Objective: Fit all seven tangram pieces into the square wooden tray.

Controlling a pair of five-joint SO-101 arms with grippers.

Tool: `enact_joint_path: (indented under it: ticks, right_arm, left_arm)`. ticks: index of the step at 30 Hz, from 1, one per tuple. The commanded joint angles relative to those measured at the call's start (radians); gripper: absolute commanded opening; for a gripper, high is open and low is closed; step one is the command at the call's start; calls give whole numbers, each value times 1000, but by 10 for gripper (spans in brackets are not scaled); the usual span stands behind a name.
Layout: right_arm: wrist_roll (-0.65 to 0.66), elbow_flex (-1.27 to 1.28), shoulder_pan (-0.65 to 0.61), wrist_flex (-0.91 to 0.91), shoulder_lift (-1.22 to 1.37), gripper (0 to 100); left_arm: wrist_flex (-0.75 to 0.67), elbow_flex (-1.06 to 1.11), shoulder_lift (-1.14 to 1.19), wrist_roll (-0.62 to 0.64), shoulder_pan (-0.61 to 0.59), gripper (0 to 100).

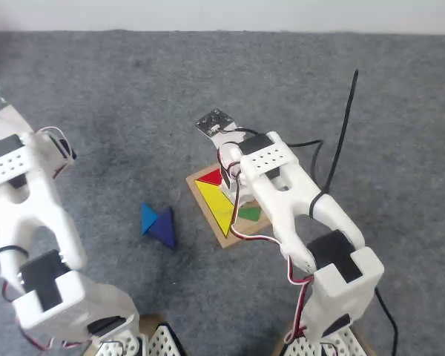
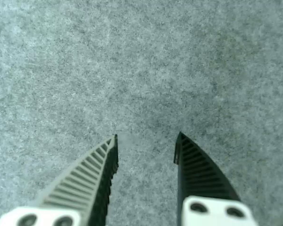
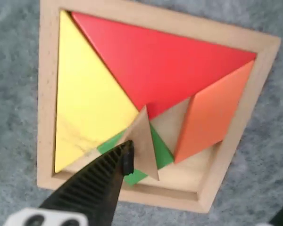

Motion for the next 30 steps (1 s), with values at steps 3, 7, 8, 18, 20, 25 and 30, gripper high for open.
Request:
enact_joint_path:
  ticks: [3,7,8,18,20,25,30]
  right_arm:
    - [29,3,44,-64,5,505]
    - [38,-17,71,-79,28,505]
    - [38,-32,77,-77,33,505]
    - [29,-48,90,-82,36,505]
    - [29,-35,77,-87,47,505]
    - [35,-41,27,-105,114,505]
    - [28,-94,41,-81,76,505]
  left_arm:
    - [5,-5,-20,-5,6,195]
    - [6,-5,-20,-5,5,195]
    - [6,-5,-20,-5,5,195]
    - [3,-5,-20,-5,5,195]
    - [2,-5,-20,-5,5,195]
    - [2,-5,-20,-5,5,195]
    - [2,-5,-20,-5,5,195]
